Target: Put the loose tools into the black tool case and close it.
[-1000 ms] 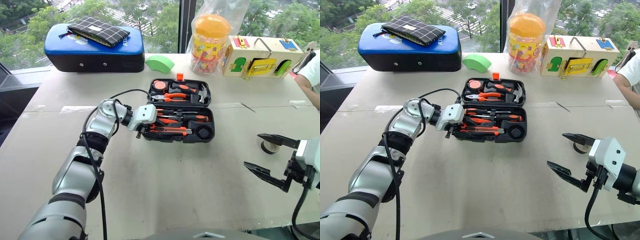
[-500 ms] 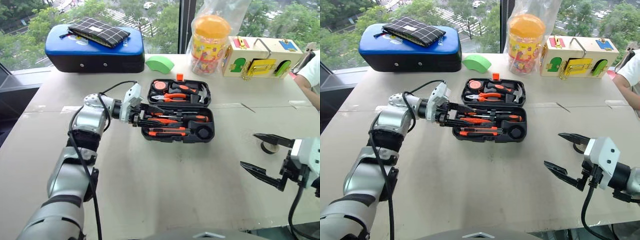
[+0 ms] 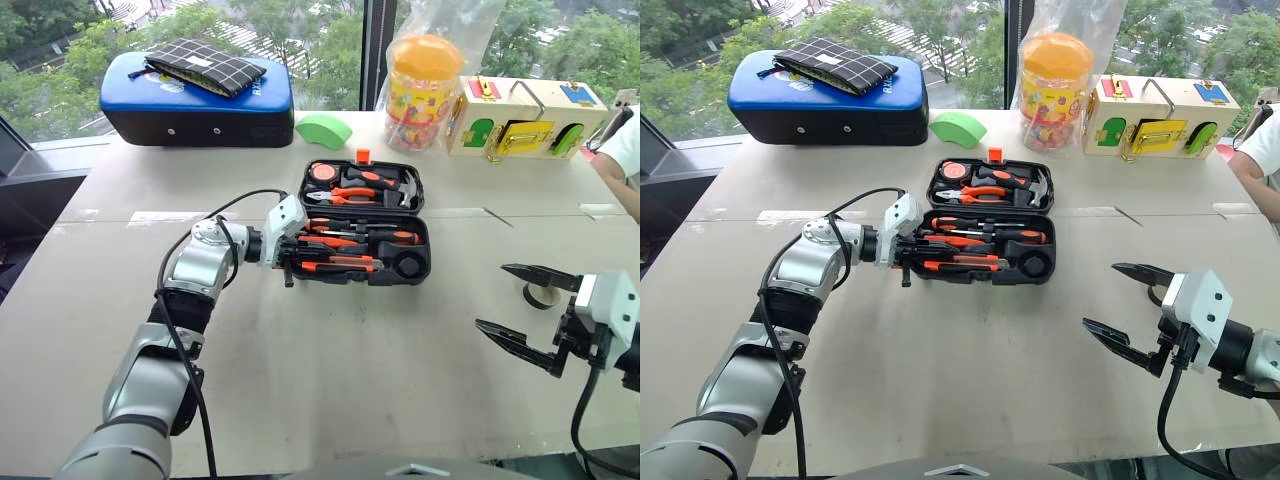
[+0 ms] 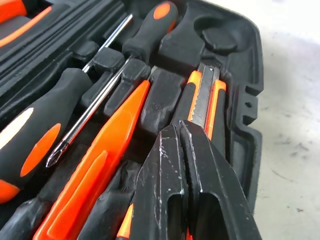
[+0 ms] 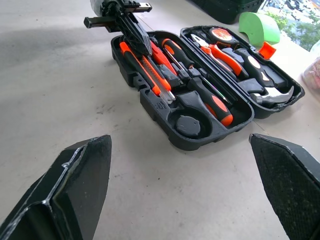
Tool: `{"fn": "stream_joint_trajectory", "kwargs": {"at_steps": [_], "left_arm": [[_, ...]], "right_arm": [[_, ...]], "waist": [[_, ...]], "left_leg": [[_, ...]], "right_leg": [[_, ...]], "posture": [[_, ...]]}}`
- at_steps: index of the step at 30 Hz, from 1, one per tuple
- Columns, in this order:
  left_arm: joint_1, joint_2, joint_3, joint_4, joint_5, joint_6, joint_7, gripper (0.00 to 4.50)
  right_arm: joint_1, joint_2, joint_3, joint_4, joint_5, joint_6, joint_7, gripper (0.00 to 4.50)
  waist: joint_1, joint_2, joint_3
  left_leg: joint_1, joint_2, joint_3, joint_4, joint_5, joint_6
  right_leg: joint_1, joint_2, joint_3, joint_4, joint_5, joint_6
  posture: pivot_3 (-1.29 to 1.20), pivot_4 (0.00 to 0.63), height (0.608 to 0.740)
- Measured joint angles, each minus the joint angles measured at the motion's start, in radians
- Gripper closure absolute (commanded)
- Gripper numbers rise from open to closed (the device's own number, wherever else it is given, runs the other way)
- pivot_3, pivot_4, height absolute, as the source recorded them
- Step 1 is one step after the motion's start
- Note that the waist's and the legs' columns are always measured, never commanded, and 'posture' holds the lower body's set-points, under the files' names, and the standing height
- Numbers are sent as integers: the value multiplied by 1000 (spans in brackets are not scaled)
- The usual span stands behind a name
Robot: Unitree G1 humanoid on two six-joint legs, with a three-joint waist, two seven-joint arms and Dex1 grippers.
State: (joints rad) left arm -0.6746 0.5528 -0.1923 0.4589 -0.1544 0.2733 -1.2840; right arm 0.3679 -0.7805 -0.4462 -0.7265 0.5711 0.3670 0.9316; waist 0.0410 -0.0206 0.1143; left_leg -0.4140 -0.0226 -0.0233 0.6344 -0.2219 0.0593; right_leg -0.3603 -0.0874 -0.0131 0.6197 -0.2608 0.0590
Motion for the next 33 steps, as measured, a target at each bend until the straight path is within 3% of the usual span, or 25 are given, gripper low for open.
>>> {"fn": "stream_joint_trajectory", "kwargs": {"at_steps": [12, 15, 17, 19, 22, 24, 25, 31, 33], "left_arm": [[79, -37, -14, 53, 79, -358, 67, 4428], [135, -71, 47, 0, -11, -318, 66, 4428], [154, -62, 69, -64, -103, -166, 28, 4428], [170, -22, 70, -164, -180, -46, -33, 3937], [185, 83, 81, -364, -302, 121, -127, 2719], [193, 104, 103, -471, -367, 198, -132, 1882], [206, 122, 105, -536, -398, 239, -132, 1725], [237, 140, 106, -748, -471, 329, -87, 1725], [257, 131, 103, -773, -476, 331, -52, 1725]], "right_arm": [[46, 27, 0, -7, -24, 24, -75, 0], [35, 39, 2, -8, -45, 73, -148, 0], [-3, 35, 4, 0, -40, 160, -207, 0], [-16, 6, 5, 13, -55, 227, -247, 0], [-73, -77, 22, 76, -86, 374, -301, 0], [-145, -108, 45, 143, -73, 469, -306, 531], [-198, -120, 69, 180, -61, 523, -306, 749], [-345, -150, 227, 311, -72, 660, -315, 749], [-414, -149, 290, 377, -92, 690, -328, 1603]], "waist": [[0, 11, -16], [0, 14, -16], [-2, 9, -12], [-5, 8, -9], [-12, 8, -5], [-13, 9, -4], [-14, 9, -3], [-18, 9, 1], [-25, 9, 1]], "left_leg": [[0, 0, 1, -1, -1, 1], [-1, 0, 1, -1, -1, 1], [-2, 1, 0, 0, -1, 1], [-2, 1, 0, 0, -1, 1], [-3, 0, 1, -1, -1, 1], [-3, 0, 0, -2, -1, 1], [-2, 0, 1, -2, -1, 1], [-3, 0, 1, -4, -1, 1], [-3, 0, 1, -4, 0, 1]], "right_leg": [[0, -3, 2, -2, 0, 0], [-1, -3, 1, -2, 0, 0], [-1, -2, 0, -1, 0, 0], [-2, -2, 1, -2, 0, -1], [-1, -2, 1, -5, 0, -1], [-1, -2, 0, -5, 0, -1], [-1, -2, 0, -5, 0, -1], [-1, -1, 0, -8, 0, -1], [0, 0, 0, -9, 0, -1]], "posture": [[0, 150, 740], [0, 150, 740], [0, 150, 740], [0, 150, 740], [0, 150, 740], [0, 150, 740], [0, 150, 740], [0, 150, 740], [0, 150, 740]]}}
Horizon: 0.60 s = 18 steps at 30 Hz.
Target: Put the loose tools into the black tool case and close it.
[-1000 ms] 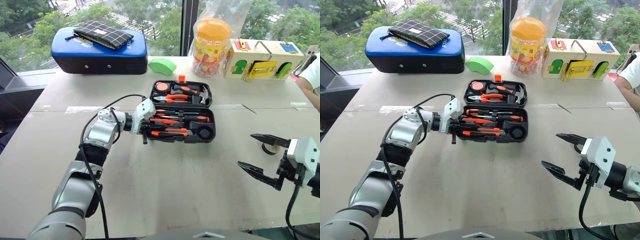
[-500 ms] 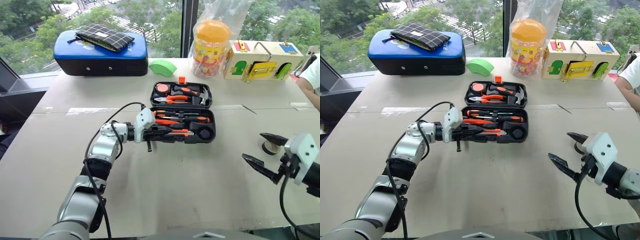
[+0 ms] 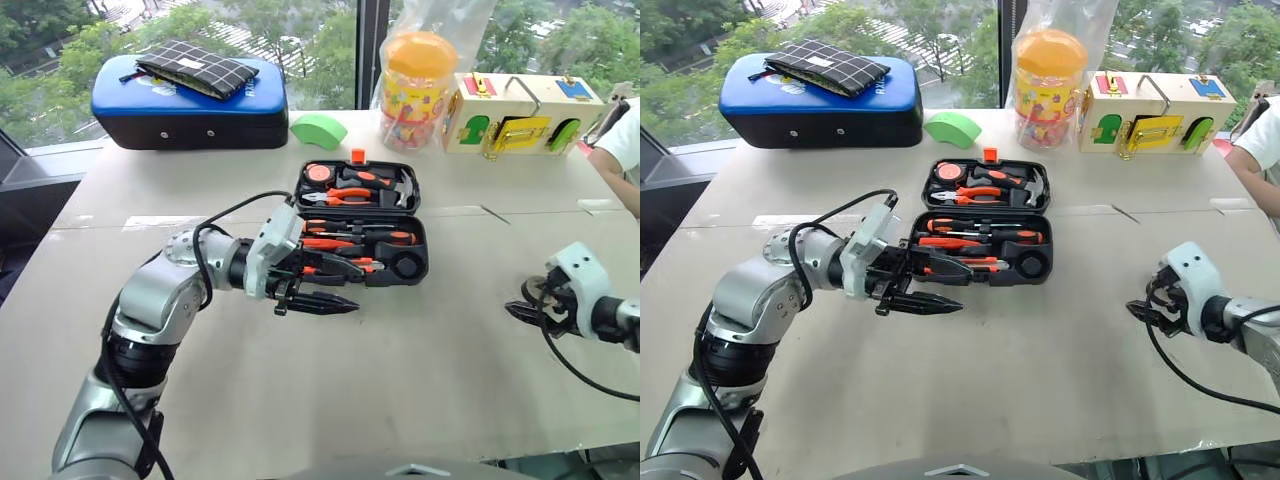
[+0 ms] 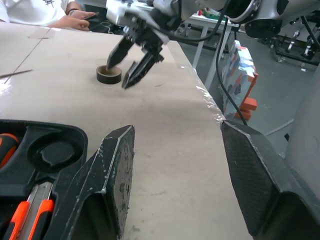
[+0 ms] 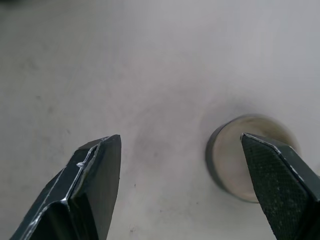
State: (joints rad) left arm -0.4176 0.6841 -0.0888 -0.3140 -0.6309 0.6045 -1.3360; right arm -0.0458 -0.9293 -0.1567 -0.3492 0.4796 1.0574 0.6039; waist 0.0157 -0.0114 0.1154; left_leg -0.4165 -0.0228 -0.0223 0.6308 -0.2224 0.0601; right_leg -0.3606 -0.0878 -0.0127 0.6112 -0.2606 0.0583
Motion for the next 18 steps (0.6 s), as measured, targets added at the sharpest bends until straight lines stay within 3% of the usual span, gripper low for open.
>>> {"fn": "stream_joint_trajectory", "kwargs": {"at_steps": [6, 7, 13, 18], "left_arm": [[33, -9, 1, -38, -3, 5, 64, 1725], [35, -11, 1, -39, -3, 5, 72, 1725], [71, -9, 6, -36, -3, -4, 94, 1725], [170, 17, 99, -40, -39, 7, 137, 1725]], "right_arm": [[-60, -1, 72, 80, -34, -5, 16, 4292], [-59, -1, 74, 79, -36, -10, 18, 4450], [-68, -21, 63, 28, -36, -27, 53, 4450], [-303, 39, 99, -106, 41, 23, 77, 4450]], "waist": [[0, -2, 1], [1, -2, 1], [0, -2, 2], [-19, -2, 3]], "left_leg": [[0, 0, 0, 1, 0, 0], [0, 0, 0, 1, 0, 0], [0, 0, 0, 1, 0, 0], [2, 5, -1, -1, 0, 0]], "right_leg": [[1, 1, -1, -1, 0, 0], [1, 1, 0, -1, 0, 0], [1, 2, 0, -1, 0, 0], [0, 6, 0, -1, 0, 0]], "posture": [[0, 150, 740], [0, 150, 740], [0, 150, 740], [0, 150, 740]]}}
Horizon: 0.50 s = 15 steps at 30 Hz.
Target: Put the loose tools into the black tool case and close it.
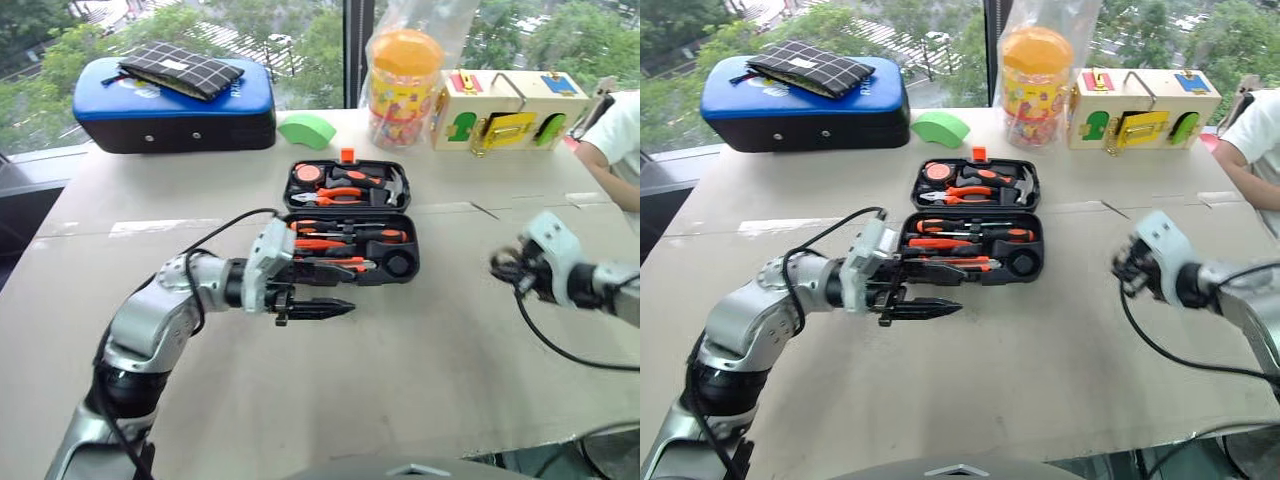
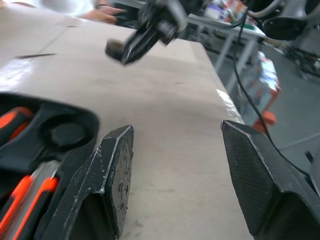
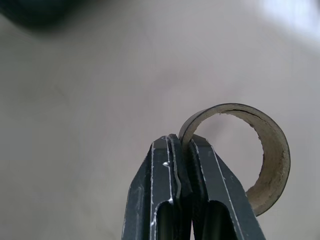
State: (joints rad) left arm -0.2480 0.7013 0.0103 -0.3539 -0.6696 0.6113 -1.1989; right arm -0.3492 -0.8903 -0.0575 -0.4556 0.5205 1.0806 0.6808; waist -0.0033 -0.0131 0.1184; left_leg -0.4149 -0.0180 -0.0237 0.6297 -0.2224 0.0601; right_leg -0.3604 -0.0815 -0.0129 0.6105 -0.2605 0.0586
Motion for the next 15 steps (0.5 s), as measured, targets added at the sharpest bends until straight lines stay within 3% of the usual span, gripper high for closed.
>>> {"fn": "stream_joint_trajectory", "kwargs": {"at_steps": [7, 15], "left_arm": [[217, 47, 147, -75, -23, -4, 65, 1725], [342, 56, 223, -138, -24, -30, 119, 1725]], "right_arm": [[-317, 159, 338, 87, -34, 78, 11, 4450], [-424, 202, 568, 259, -122, 34, 119, 4450]], "waist": [[-2, -2, 1], [14, -2, 1]], "left_leg": [[-1, -3, 0, -2, 0, -1], [-1, -7, 1, -3, -3, -5]], "right_leg": [[-1, -6, 0, -1, 0, -1], [-2, -10, 1, -2, 0, -1]], "posture": [[0, 150, 740], [0, 150, 740]]}}
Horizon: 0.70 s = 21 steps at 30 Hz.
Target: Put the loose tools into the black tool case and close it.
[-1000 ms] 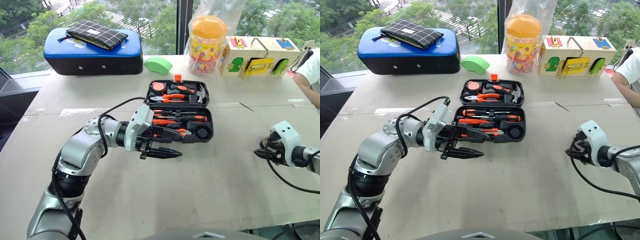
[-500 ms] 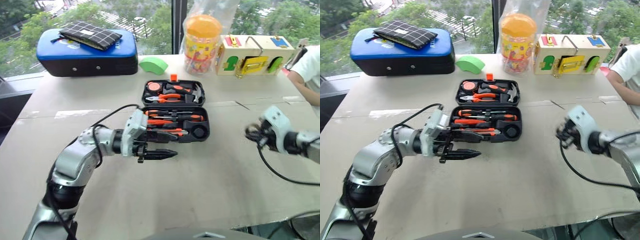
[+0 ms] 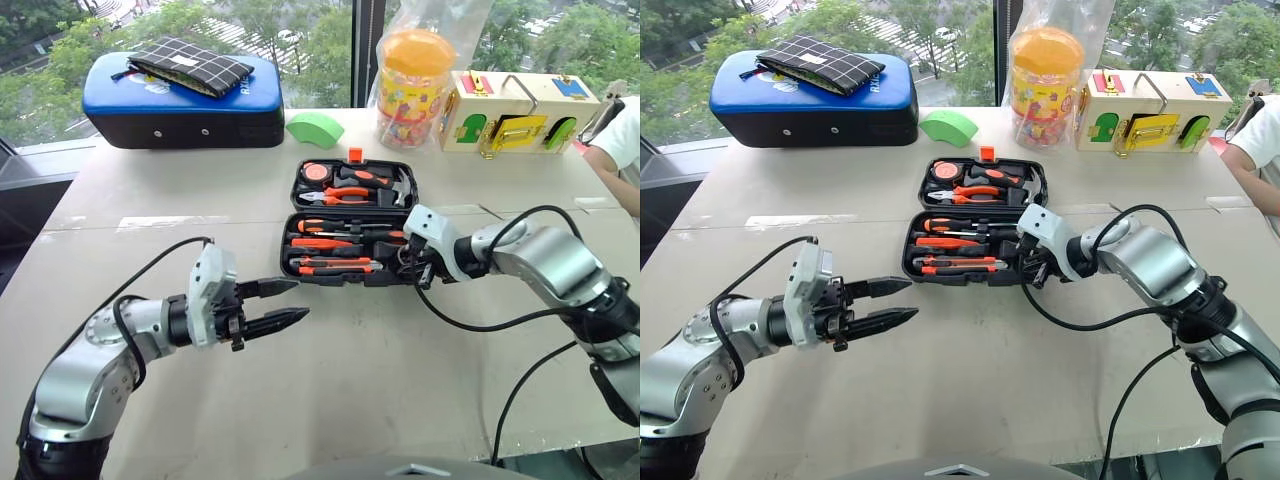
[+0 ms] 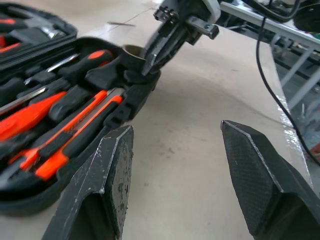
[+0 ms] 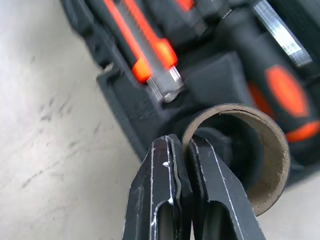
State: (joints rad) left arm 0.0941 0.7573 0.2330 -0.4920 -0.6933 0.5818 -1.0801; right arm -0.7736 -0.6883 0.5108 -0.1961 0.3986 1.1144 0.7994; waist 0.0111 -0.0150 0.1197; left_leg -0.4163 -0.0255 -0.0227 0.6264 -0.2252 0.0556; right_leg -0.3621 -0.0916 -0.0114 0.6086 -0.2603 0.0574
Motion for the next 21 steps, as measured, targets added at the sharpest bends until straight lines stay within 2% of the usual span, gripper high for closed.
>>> {"fn": "stream_joint_trajectory", "kwargs": {"at_steps": [5, 8, 11, 16, 20, 21], "left_arm": [[51, -16, 13, -56, -15, -3, 56, 1725], [51, -18, 26, -87, -25, 1, 98, 1725], [43, -19, 31, -89, -45, 21, 141, 1725], [-10, -51, 40, -78, -97, 74, 244, 1725], [-139, -136, 42, 21, -109, 146, 428, 1725], [-233, -172, 34, 93, -83, 192, 529, 1725]], "right_arm": [[-36, 9, 47, 72, -43, -49, 67, 4450], [-42, 9, 62, 102, -69, -82, 106, 3526], [-54, 7, 54, 119, -85, -96, 130, 2098], [-52, 6, -14, 68, 7, -22, 208, 2098], [-53, 33, -180, 60, 73, 28, 177, 2098], [-54, 70, -249, 96, 70, 16, 117, 2098]], "waist": [[2, 0, 0], [1, 0, 0], [2, 0, 0], [0, 0, 0], [4, -2, -1], [6, -3, -2]], "left_leg": [[1, 1, 0, -3, 0, -1], [1, 0, 0, -3, 0, -1], [1, 0, 0, -3, 0, -1], [1, 0, 0, -4, 1, 1], [1, 0, -1, -3, 1, 0], [2, 0, -1, -3, 2, 0]], "right_leg": [[0, 0, -1, 0, 0, 0], [0, 0, 0, 0, 0, 0], [0, 0, -1, 0, 0, 0], [-1, 1, -1, 0, 0, 0], [-1, 1, -1, 1, 0, 0], [0, 2, -1, 2, 0, 1]], "posture": [[0, 150, 740], [0, 150, 740], [0, 150, 740], [0, 150, 740], [0, 150, 740], [0, 150, 740]]}}
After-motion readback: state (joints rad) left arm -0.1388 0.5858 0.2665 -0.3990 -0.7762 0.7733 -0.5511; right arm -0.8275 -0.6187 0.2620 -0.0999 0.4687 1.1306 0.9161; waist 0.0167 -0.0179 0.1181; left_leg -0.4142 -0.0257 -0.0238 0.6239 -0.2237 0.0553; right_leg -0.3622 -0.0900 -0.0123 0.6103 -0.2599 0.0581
